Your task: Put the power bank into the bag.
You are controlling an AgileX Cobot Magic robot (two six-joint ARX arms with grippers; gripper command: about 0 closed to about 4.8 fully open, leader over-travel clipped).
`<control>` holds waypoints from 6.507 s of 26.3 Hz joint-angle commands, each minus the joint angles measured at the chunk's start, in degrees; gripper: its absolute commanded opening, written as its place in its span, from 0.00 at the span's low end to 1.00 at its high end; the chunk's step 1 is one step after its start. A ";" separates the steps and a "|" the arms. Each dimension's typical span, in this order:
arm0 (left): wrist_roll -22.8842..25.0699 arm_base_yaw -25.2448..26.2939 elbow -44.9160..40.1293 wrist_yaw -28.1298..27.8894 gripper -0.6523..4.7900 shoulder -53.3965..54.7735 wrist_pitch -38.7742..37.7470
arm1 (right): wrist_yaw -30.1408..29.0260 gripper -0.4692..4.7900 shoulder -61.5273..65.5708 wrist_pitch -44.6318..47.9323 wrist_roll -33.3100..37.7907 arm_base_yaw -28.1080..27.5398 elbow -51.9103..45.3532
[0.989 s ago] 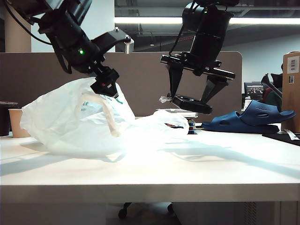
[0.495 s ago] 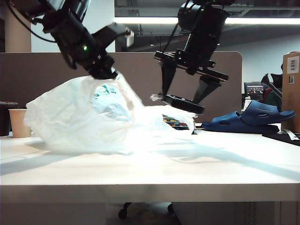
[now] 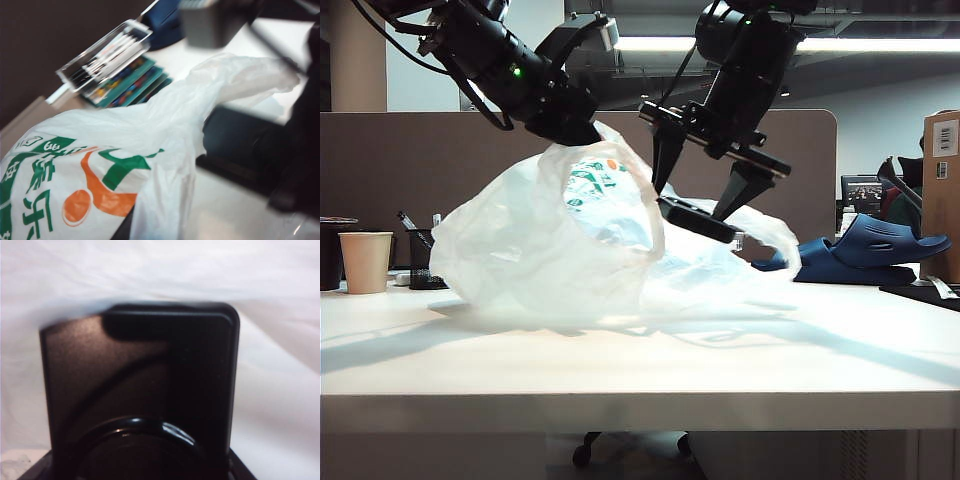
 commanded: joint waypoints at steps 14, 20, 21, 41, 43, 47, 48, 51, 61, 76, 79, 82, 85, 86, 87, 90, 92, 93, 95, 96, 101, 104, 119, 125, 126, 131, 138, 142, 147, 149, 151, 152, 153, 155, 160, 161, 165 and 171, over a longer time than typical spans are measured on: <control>-4.04 -0.11 0.57 19.85 0.11 -0.52 0.94 | -3.69 0.58 2.56 8.50 -0.20 0.42 0.37; -4.02 -0.11 0.59 21.29 0.11 -0.81 1.14 | -4.07 0.58 6.36 12.81 -0.17 0.44 0.37; -4.02 -0.11 0.59 21.29 0.11 -0.81 1.14 | -4.09 0.58 6.84 13.42 -0.17 0.48 0.37; -3.98 -0.02 0.39 13.90 0.11 0.28 -0.74 | -11.45 0.58 13.88 24.24 1.77 3.39 0.37; -3.98 -0.02 0.39 13.49 0.11 0.66 -2.56 | -11.34 0.58 14.10 24.06 1.77 4.13 0.37; -3.98 0.00 0.37 13.31 0.11 0.72 -4.26 | -9.64 0.59 14.84 21.92 1.77 5.42 0.37; -3.98 0.09 0.37 13.11 0.11 0.72 -4.26 | -8.13 0.61 14.84 20.94 1.75 5.51 0.37; -3.98 0.09 0.37 13.05 0.11 0.72 -4.35 | -4.87 0.85 14.82 18.75 1.77 5.70 0.39; -3.54 0.37 0.37 -1.22 0.11 0.72 -5.55 | -4.92 1.00 12.59 13.09 -0.04 5.18 0.74; -4.87 2.60 0.39 -2.89 0.11 0.59 -10.45 | 2.10 1.00 2.99 -0.72 -7.50 3.08 0.72; -4.87 2.60 0.42 0.83 0.11 0.26 -10.97 | 3.50 1.00 0.68 -1.20 -7.54 2.25 0.72; -4.90 2.60 0.42 2.01 0.12 -0.87 -11.17 | 7.28 1.00 -1.07 -2.10 -8.31 1.38 0.72; -5.01 2.60 0.44 4.39 0.12 -2.60 -11.56 | 9.64 1.00 -1.75 -4.48 -9.09 -0.48 0.72; -5.09 2.60 0.44 5.31 0.12 -2.93 -11.74 | 9.92 1.00 -1.73 -4.74 -9.07 -1.16 0.72; -5.11 2.58 0.44 7.37 0.12 -3.13 -11.76 | 10.78 1.00 -1.60 -4.50 -9.05 -1.27 0.68; -6.88 2.49 0.44 15.65 0.12 -3.45 -11.82 | 13.16 1.00 -1.60 -1.46 -9.11 -1.44 0.63; -8.02 2.43 0.44 19.61 0.12 -3.45 -11.74 | 13.16 1.00 -1.57 -0.11 -9.05 -1.46 0.63; -8.11 2.43 0.44 21.29 0.12 -3.45 -11.69 | 13.18 1.00 -1.36 0.76 -9.01 -1.46 0.63; -8.09 2.43 0.44 22.56 0.12 -3.54 -11.74 | 13.44 1.00 -0.98 1.66 -8.98 -1.49 0.63; -8.09 2.38 0.44 22.60 0.12 -3.69 -11.80 | 14.10 1.00 -0.70 1.97 -8.94 -1.49 0.63; -8.09 2.38 0.44 23.47 0.47 -5.05 -12.00 | 16.11 1.00 -0.44 2.05 -8.98 -2.16 0.66; -8.07 2.38 0.44 23.80 0.70 -6.54 -12.17 | 15.67 1.00 -0.96 1.55 -8.96 -3.43 0.70; -7.39 2.40 0.46 0.70 0.70 -13.94 -13.16 | 13.99 0.84 -7.54 -5.22 -9.49 -9.81 0.68; -6.27 4.24 0.46 -17.44 0.64 -18.14 -13.88 | 12.87 0.19 -11.19 -7.89 -12.07 -11.82 0.68; -6.34 4.68 0.46 -18.18 0.54 -18.95 -14.36 | 12.90 0.13 -11.87 -8.74 -12.26 -12.28 0.66; -6.36 9.29 0.46 -18.82 0.11 -24.22 -18.40 | 12.63 0.07 -15.63 -10.56 -12.41 -15.37 0.26; -11.72 16.50 0.46 -18.60 0.11 -30.69 -22.38 | 12.37 0.07 -20.06 -12.11 -12.13 -19.96 0.00; -13.03 20.09 0.44 -18.34 0.11 -34.53 -22.99 | 9.40 0.07 -23.76 -13.46 -11.96 -23.28 -0.15; -17.22 22.58 0.44 -15.98 0.11 -36.94 -24.41 | 9.25 0.07 -27.26 -13.25 -11.87 -24.92 -0.15; -19.06 23.10 0.42 -15.06 0.11 -37.55 -24.70 | 9.22 0.07 -29.09 -13.46 -11.67 -25.33 -0.20; -19.43 23.78 0.42 -14.64 0.11 -38.42 -25.53 | 9.25 0.07 -31.58 -13.25 -11.69 -25.66 -0.46; -19.45 23.78 0.42 -14.34 0.11 -38.99 -25.90 | 9.22 0.07 -32.65 -13.27 -11.52 -25.68 -0.46; -19.47 23.78 0.42 -13.33 0.11 -39.19 -25.99 | 9.22 0.07 -33.62 -13.49 -11.50 -25.68 -0.46; -20.87 23.78 0.42 -12.17 0.11 -39.80 -26.88 | 9.22 0.07 -35.06 -13.66 -11.50 -25.68 -0.48; -20.94 23.78 0.42 -12.15 0.11 -40.11 -28.65 | 9.25 0.07 -36.33 -12.94 -10.64 -25.70 -3.08; -20.94 23.78 0.39 -12.13 0.11 -40.28 -29.09 | 9.25 0.07 -36.35 -12.83 -10.67 -25.70 -4.13; -20.94 23.78 0.37 -12.15 0.11 -41.18 -30.86 | 9.20 0.07 -36.98 -11.37 -10.67 -25.70 -9.77; -20.94 23.80 -0.15 -12.15 0.11 -43.19 -32.35 | 9.05 0.07 -42.51 -3.91 -9.60 -25.75 -24.76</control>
